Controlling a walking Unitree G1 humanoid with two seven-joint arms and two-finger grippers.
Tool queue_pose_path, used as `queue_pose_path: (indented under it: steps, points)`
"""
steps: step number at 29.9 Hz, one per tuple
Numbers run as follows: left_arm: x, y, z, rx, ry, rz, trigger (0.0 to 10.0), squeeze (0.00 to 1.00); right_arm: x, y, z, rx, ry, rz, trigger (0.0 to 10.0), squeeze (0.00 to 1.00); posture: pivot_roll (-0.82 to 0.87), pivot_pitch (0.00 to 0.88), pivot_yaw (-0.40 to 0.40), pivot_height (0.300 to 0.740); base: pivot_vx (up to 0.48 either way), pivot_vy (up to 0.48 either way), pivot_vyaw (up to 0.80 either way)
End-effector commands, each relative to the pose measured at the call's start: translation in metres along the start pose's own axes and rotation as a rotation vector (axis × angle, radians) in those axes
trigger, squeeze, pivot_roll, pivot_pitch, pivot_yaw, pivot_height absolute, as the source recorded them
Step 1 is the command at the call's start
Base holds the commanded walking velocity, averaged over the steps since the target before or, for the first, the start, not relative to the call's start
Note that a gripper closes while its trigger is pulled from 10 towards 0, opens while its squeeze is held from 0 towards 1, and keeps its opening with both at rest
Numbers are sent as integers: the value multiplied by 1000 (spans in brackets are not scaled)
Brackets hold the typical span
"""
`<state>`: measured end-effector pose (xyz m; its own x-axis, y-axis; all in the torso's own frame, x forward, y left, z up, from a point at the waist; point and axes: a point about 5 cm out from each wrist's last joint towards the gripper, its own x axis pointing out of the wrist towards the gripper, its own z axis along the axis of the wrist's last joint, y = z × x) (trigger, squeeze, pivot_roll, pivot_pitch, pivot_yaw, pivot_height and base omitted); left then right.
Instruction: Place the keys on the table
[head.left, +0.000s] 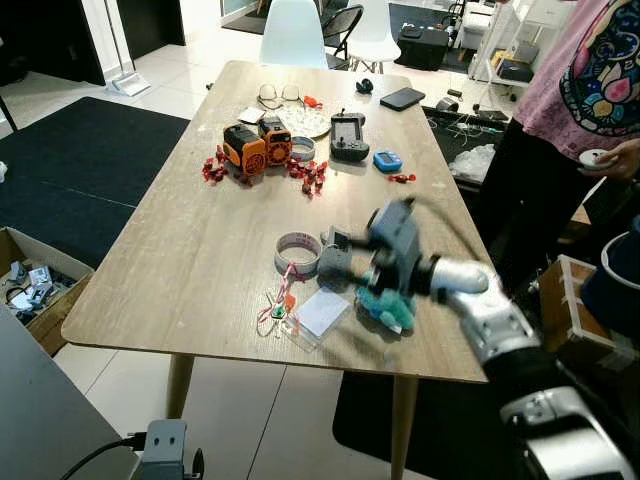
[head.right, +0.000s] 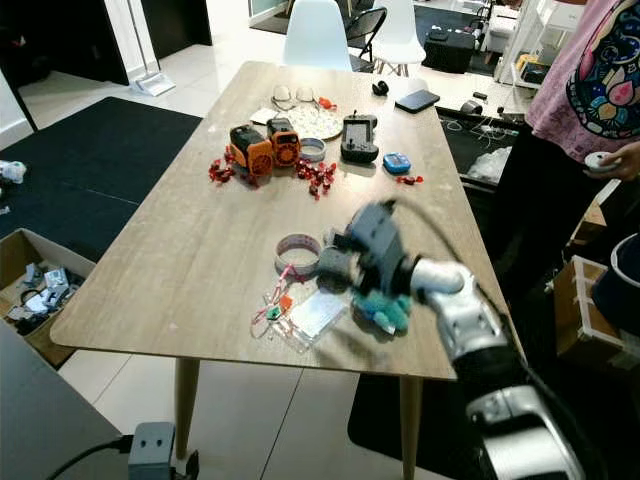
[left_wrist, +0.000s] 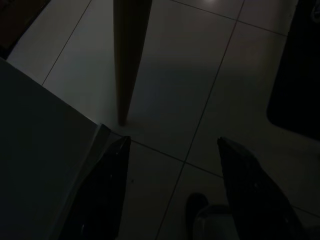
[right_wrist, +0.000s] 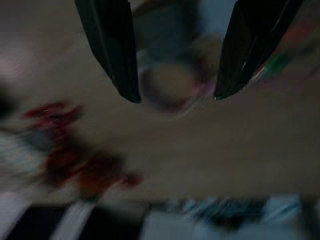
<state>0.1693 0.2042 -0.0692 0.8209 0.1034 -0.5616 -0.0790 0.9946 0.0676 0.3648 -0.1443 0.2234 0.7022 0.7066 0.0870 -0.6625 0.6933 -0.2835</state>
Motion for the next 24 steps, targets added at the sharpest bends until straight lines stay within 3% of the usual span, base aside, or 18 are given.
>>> queue_pose_path:
  steps: [1,2,4,6,8,11,12,13,14,15,16,17,18,21,24]
  points:
    - [-3,4,-4,4,13,6,10000,0,-11,-28,11,39,-93,-202,10000,0,54,65,-61,740,0,0,0]
    - [-3,4,-4,3,13,6,10000,0,-14,-34,13,45,-110,-246,10000,0,54,65,-61,740,0,0,0]
    - [-3,4,-4,2,12,6,10000,0,-31,-61,16,80,-141,-455,10000,0,55,66,-62,740,0,0,0]
    - [-3,3,-5,1,11,6,10000,0,-56,-88,13,90,-129,-695,10000,0,54,67,-63,740,0,0,0]
    - [-3,3,-5,1,11,5,10000,0,-61,-93,12,88,-122,-741,10000,0,54,67,-63,740,0,0,0]
    - [-4,3,-5,0,10,6,10000,0,-120,-121,-9,69,0,-1091,10000,0,55,72,-65,740,0,0,0]
    - [-4,3,-5,0,10,6,10000,0,-120,-121,-9,69,0,-1091,10000,0,55,72,-65,740,0,0,0]
    - [-4,3,-6,-1,10,7,10000,0,-148,-127,-21,110,27,-1220,10000,0,56,72,-66,740,0,0,0]
    - [-4,3,-6,-1,10,7,10000,0,-148,-127,-21,110,27,-1220,10000,0,56,72,-66,740,0,0,0]
    - [-4,3,-6,-1,9,7,10000,0,-164,-129,-28,143,35,-1293,10000,0,56,72,-66,740,0,0,0]
    - [-4,3,-6,-1,9,7,10000,0,-164,-129,-28,143,35,-1293,10000,0,56,72,-66,740,0,0,0]
    - [-5,3,-6,-2,8,8,10000,0,-187,-129,-39,170,60,-1384,10000,0,57,73,-67,740,0,0,0]
    - [-5,3,-6,-2,8,8,10000,0,-187,-129,-39,170,60,-1384,10000,0,57,73,-67,740,0,0,0]
    - [-6,5,-7,-1,7,11,10000,0,-240,-109,-81,177,231,-1543,10000,0,61,74,-66,740,0,0,0]
    - [-7,6,-8,1,8,12,10000,0,-258,-93,-103,204,323,-1590,10000,0,66,77,-67,740,0,0,0]
